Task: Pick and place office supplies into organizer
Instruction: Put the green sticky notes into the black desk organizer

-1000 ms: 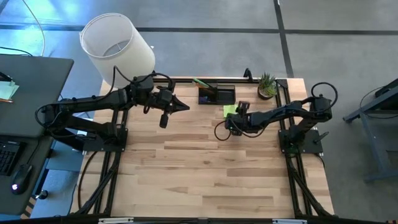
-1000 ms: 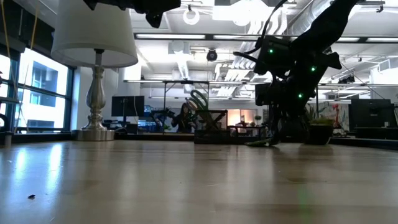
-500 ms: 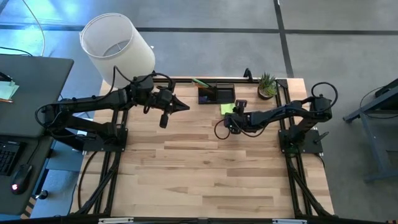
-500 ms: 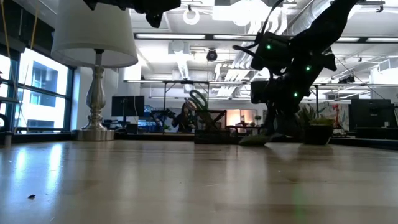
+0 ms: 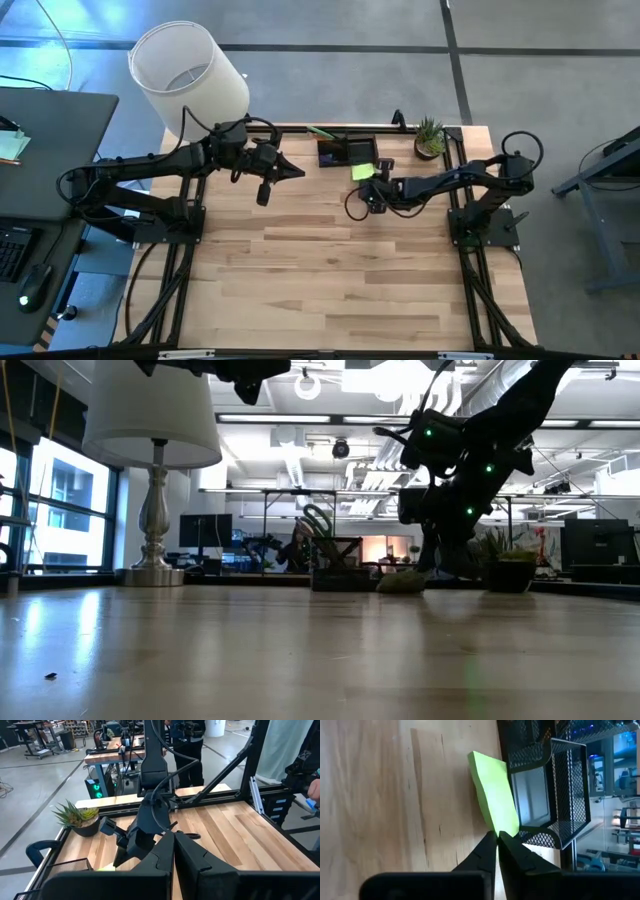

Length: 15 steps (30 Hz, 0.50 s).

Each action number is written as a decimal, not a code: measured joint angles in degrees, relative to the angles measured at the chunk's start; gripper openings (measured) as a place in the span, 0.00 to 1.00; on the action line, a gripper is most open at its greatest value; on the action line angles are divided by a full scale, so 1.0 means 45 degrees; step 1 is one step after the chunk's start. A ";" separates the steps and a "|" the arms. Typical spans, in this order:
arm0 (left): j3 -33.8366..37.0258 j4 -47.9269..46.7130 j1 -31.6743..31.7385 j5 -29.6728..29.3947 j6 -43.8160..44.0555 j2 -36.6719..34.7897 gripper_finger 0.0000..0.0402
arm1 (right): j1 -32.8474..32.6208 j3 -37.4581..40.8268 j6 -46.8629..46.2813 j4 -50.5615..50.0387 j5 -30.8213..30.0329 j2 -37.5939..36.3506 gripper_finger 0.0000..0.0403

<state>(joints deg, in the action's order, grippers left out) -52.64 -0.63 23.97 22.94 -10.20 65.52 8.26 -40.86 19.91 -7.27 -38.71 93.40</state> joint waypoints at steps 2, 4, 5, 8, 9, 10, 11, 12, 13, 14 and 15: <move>0.0000 -0.0045 0.0004 -0.0004 -0.0001 0.0000 0.00 | -0.0144 0.0000 0.0027 -0.0010 0.0132 -0.0122 0.01; 0.0000 -0.0128 0.0000 -0.0004 -0.0023 0.0000 0.00 | -0.0344 0.0000 0.0024 0.0021 0.0160 -0.0292 0.01; 0.0000 -0.0149 0.0000 -0.0004 -0.0070 0.0000 0.00 | -0.0430 0.0000 0.0025 0.0032 0.0124 -0.0389 0.01; 0.0000 -0.0159 0.0000 -0.0004 -0.0102 0.0000 0.00 | -0.0662 0.0000 0.0178 0.0041 -0.0220 -0.0776 0.00; 0.0000 -0.0159 0.0003 -0.0004 -0.0102 0.0000 0.00 | -0.0709 0.0000 0.0216 0.0108 -0.0334 -0.0926 0.00; 0.0000 -0.0160 0.0005 -0.0004 -0.0102 0.0000 0.00 | -0.0718 0.0000 0.0204 0.0153 -0.0275 -0.1060 0.00; 0.0000 -0.0162 0.0005 -0.0004 -0.0102 0.0000 0.00 | -0.0679 0.0000 0.0121 0.0124 -0.0049 -0.1173 0.00; 0.0000 -0.0159 0.0005 -0.0004 -0.0102 0.0000 0.00 | -0.0598 0.0000 0.0040 0.0082 0.0372 -0.1255 0.00; 0.0000 -0.0160 0.0005 -0.0004 -0.0102 0.0000 0.00 | -0.0502 0.0000 -0.0044 -0.0021 0.0897 -0.1295 0.01; 0.0000 -0.0164 0.0005 -0.0006 -0.0102 0.0000 0.00 | -0.0389 0.0000 -0.0113 -0.0165 0.1540 -0.1301 0.02; 0.0000 -0.0165 0.0005 -0.0005 -0.0102 0.0000 0.00 | -0.0275 0.0000 -0.0208 -0.0381 0.2144 -0.1296 0.04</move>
<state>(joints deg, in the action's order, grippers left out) -52.64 -1.37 23.99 22.91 -10.66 65.52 7.02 -40.86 18.98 -8.98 -29.07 87.57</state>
